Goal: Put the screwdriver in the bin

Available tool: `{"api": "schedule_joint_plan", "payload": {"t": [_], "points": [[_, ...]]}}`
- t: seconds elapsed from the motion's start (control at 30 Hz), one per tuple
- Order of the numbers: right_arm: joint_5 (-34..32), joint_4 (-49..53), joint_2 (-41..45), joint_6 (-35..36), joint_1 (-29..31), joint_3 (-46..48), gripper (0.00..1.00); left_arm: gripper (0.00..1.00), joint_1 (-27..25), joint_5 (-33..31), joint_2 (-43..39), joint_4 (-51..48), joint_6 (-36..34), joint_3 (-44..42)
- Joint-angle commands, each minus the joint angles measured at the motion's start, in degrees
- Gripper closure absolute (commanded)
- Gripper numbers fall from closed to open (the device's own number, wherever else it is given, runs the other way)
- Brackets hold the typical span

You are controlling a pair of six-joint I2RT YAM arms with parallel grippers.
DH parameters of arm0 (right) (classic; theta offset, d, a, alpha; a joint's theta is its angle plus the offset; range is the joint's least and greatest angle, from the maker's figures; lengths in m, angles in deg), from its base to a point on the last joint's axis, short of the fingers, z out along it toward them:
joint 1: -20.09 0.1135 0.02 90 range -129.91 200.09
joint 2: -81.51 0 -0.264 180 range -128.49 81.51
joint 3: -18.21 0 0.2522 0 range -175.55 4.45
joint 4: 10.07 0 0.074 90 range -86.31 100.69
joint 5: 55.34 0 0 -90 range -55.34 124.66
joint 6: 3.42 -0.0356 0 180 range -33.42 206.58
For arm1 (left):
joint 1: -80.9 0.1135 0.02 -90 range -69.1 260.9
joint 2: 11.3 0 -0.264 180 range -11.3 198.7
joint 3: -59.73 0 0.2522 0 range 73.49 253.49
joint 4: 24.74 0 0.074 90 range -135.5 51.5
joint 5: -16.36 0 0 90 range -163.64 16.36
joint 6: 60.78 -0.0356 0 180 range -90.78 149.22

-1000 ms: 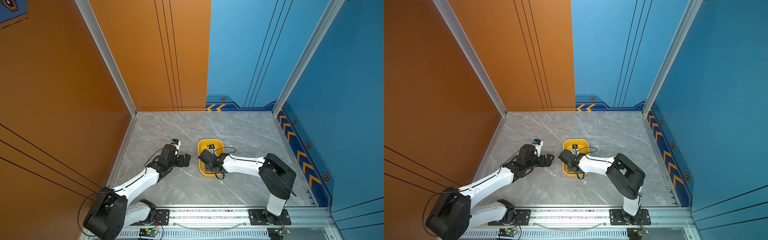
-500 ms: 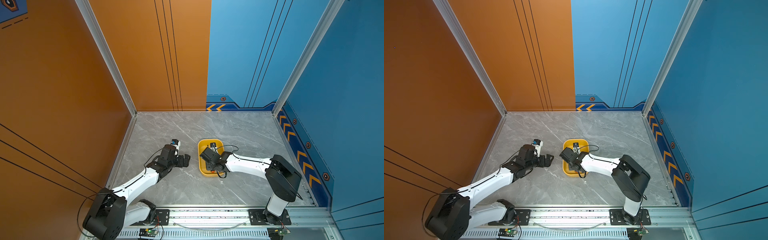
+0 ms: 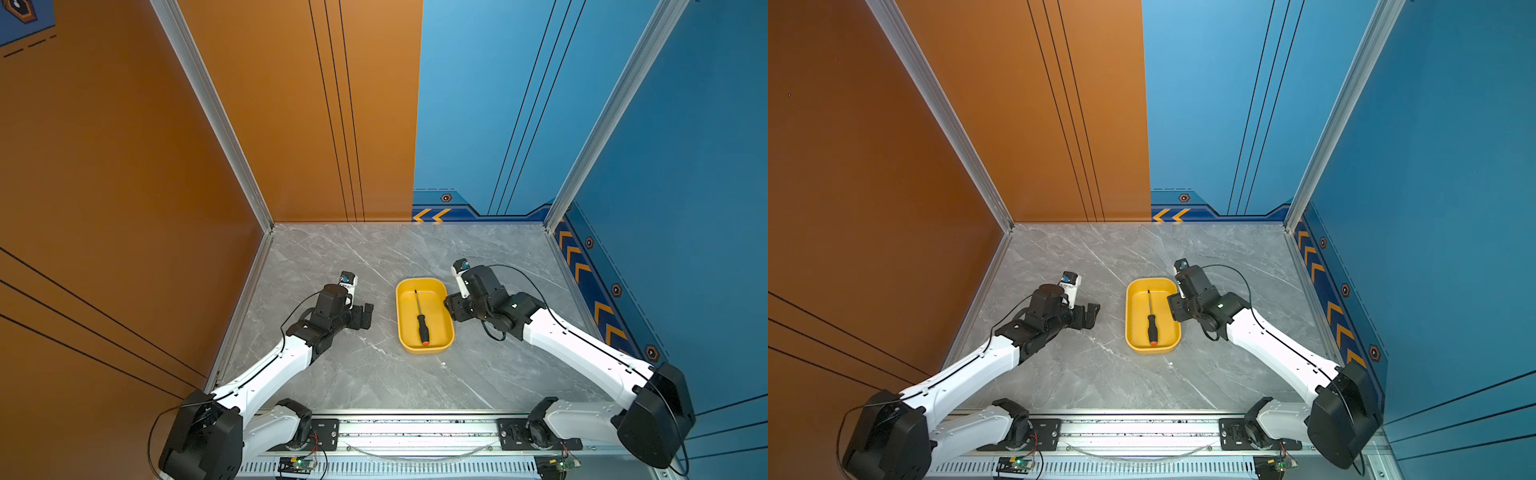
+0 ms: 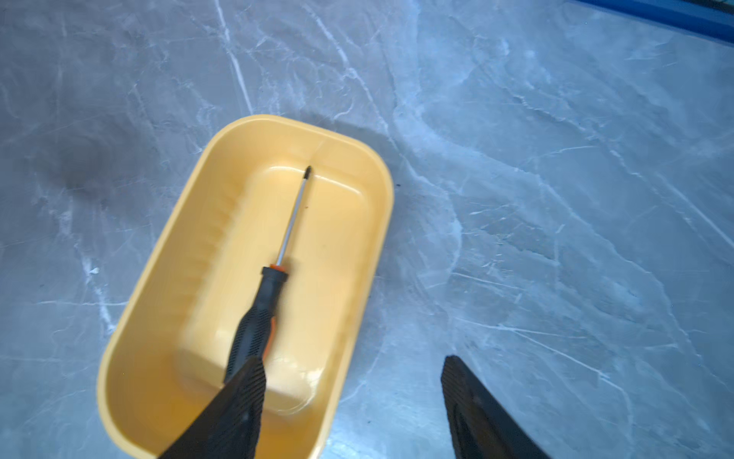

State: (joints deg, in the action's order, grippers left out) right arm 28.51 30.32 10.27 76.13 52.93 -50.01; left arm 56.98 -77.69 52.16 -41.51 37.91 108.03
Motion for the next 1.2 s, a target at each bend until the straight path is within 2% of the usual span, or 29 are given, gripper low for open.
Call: {"api": "schedule_joint_plan", "payload": {"t": [0.0,0.13,0.23,0.37,0.47,0.57,0.73,0.9,1.1,1.17], "points": [[1.3,-4.7,4.0,4.8,-5.5,4.7,0.31,0.02,1.3,-5.5,-1.3,3.1,-8.2,0.7],[-0.4,-13.5,8.4,4.7,-12.2,11.6,0.31,0.02,3.6,-9.0,-1.5,9.7,-15.3,-1.6],[-1.1,-22.0,11.2,4.5,-16.6,17.4,0.31,0.02,7.2,-8.9,-1.0,16.5,-18.6,-4.6],[-0.4,-30.6,13.5,5.5,-21.1,23.2,0.30,0.02,13.8,-4.4,0.2,21.0,-16.8,-6.8],[-0.1,-37.6,14.2,6.2,-23.5,27.4,0.30,0.02,18.3,1.3,2.5,29.4,-15.3,-10.0],[-0.2,-44.8,13.7,6.4,-25.8,31.0,0.30,0.02,20.6,3.2,6.4,37.8,-14.6,-12.2],[-1.3,-58.4,9.9,5.7,-30.2,36.3,0.29,0.02,22.3,6.9,13.8,43.5,-12.6,-11.6],[1.1,-69.5,3.4,2.6,-34.4,38.9,0.29,0.02,22.3,7.0,19.2,48.3,-12.7,-12.2],[2.7,-81.2,-7.1,2.8,-35.3,39.4,0.29,0.02,22.7,6.6,22.5,52.1,-12.3,-12.8],[2.4,-83.9,-10.1,2.8,-35.3,39.1,0.29,0.02,22.9,6.6,25.2,56.4,-12.4,-13.4]]}}
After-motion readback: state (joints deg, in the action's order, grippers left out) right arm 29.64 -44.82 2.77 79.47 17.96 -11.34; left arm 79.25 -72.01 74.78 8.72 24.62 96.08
